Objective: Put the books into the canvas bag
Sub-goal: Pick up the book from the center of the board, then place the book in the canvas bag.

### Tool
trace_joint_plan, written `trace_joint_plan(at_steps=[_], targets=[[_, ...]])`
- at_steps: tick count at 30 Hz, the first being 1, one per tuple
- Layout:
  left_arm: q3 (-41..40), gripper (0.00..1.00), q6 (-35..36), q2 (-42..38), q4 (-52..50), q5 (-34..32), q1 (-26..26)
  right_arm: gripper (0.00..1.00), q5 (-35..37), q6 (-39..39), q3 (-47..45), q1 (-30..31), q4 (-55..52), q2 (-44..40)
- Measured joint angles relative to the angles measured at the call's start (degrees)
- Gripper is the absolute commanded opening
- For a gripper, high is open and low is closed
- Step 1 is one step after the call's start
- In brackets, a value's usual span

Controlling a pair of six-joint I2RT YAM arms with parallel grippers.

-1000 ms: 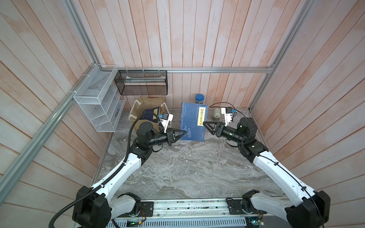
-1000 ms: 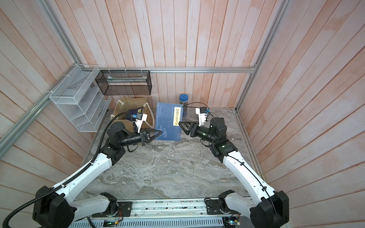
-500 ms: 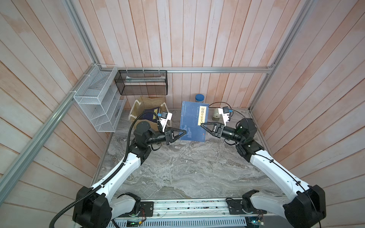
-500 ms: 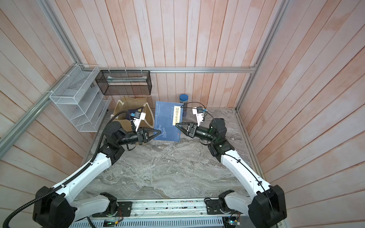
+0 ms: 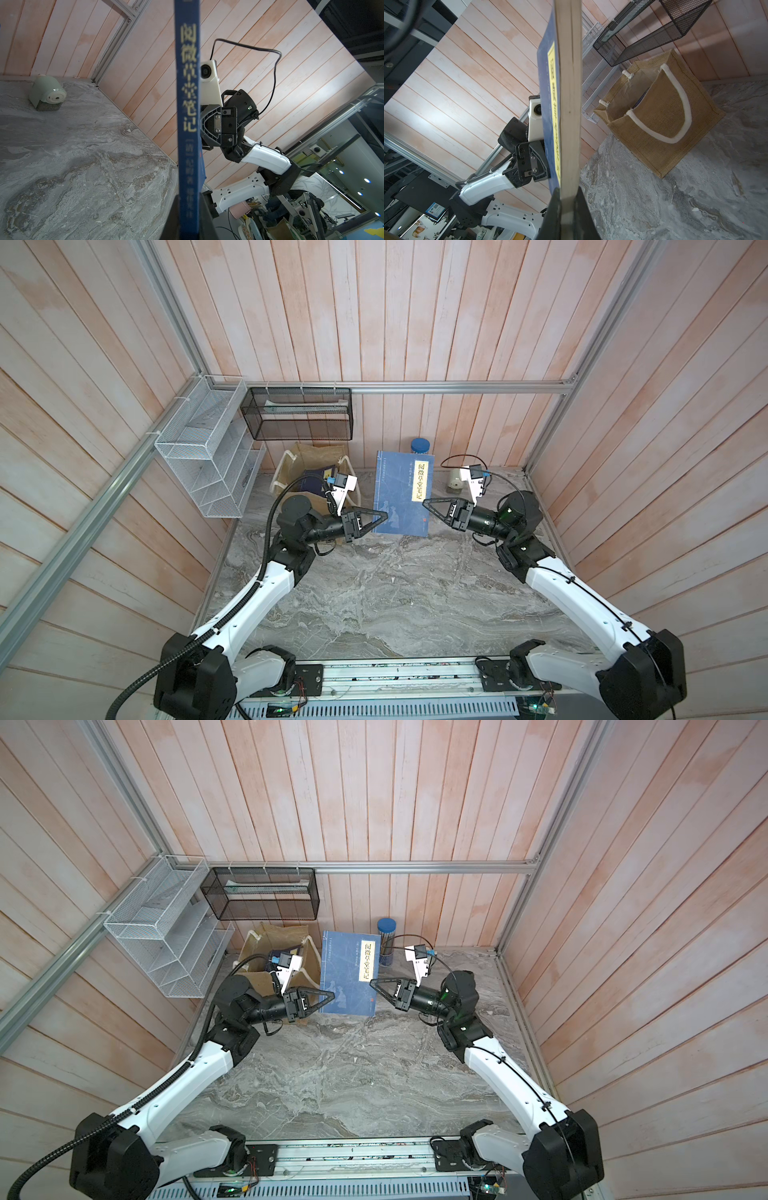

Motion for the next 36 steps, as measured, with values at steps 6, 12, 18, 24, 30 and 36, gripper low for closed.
trace_joint_plan(at_steps=[6,12,18,24,30,36], targets=[[4.1,0.39,-0.6,1.6,-1.8,-0.9,0.8,0.00,0.5,-0.5,0.0,0.4,-1.2,0.0],[10.9,0.19,-0.3,4.3,-4.0,-2.4,1.8,0.00,1.8,-1.2,0.0,1.4,-1.3,0.0],[14.7,0.00,2.5,5.9,-10.6,-3.0,3.3,0.06,2.9,-1.9,0.9,1.9,-1.6,1.9],[22.5,0.00,9.3,5.9,-23.6,-4.6,8.8,0.31,5.3,-5.3,7.0,2.6,-7.9,5.4],[36.7,0.00,19.6,8.3,-36.5,-11.8,17.8,0.35,11.2,-9.2,15.5,3.4,-15.5,9.7],[46.8,0.00,29.6,14.2,-45.9,-19.5,21.7,0.38,18.1,-11.8,25.2,6.3,-21.7,17.4]])
